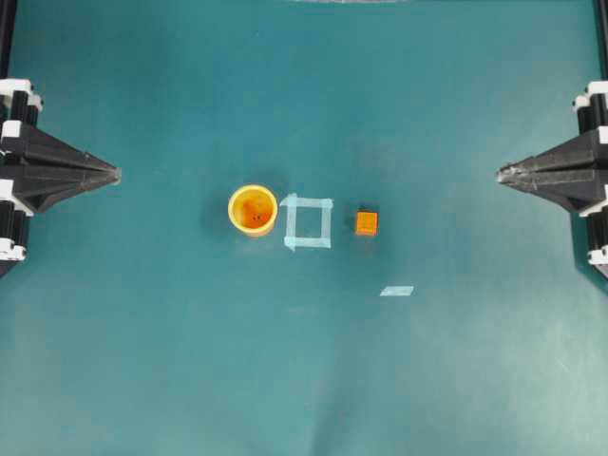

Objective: Move the cup to the right with left arm.
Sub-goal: 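Open the left gripper and start moving it toward the orange cup, then advance the open left gripper right until it surrounds the orange cup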

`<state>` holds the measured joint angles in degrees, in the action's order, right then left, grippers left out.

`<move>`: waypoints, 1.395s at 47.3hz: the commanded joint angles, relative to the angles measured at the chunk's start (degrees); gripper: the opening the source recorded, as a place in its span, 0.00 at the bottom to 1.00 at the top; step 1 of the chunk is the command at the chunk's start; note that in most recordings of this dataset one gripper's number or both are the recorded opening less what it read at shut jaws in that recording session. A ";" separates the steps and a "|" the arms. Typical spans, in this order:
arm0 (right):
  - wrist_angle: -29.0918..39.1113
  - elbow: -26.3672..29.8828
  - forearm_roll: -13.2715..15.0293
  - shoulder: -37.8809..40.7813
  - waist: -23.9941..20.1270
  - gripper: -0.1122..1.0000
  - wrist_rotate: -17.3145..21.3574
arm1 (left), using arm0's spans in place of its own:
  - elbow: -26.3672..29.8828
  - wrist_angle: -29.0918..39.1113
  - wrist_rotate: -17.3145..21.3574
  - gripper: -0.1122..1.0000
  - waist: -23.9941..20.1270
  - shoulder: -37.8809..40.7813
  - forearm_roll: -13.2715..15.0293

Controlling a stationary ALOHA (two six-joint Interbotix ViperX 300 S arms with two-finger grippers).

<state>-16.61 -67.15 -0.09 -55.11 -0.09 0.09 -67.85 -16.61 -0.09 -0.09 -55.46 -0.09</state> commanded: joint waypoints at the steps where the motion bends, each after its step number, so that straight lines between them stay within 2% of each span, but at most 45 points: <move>1: -0.26 0.88 -0.09 0.62 0.00 0.09 0.26 | 1.67 2.64 0.44 0.10 0.26 0.44 -0.88; 16: 0.62 1.49 -0.18 3.16 0.18 0.10 0.26 | 1.76 4.31 0.44 0.10 0.18 0.53 -0.88; 38: -2.81 1.58 -0.18 7.29 0.97 0.10 0.26 | 1.14 0.53 0.62 0.11 0.26 7.12 -0.97; 40: -2.90 1.58 -0.18 7.47 0.97 0.10 0.26 | 1.14 0.18 0.62 0.14 0.26 7.82 -1.05; 44: -2.90 1.58 -0.18 7.65 0.97 0.10 0.26 | 1.14 -0.26 0.62 0.26 0.18 8.61 -0.97; 52: -2.90 1.58 -0.09 7.73 1.05 0.10 0.09 | 0.97 -0.35 0.62 0.63 0.26 10.46 -0.97; 55: -2.90 1.58 -0.09 7.65 1.14 0.10 0.09 | 0.88 -0.44 0.62 0.72 0.18 11.60 -1.05; 66: -2.90 1.67 -0.09 7.65 1.23 0.10 0.09 | 0.53 -4.48 0.62 0.72 0.26 19.42 -0.97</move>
<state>-18.81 -67.15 -0.09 -47.55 1.05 0.18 -67.85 -19.34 0.53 0.00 -37.97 -0.97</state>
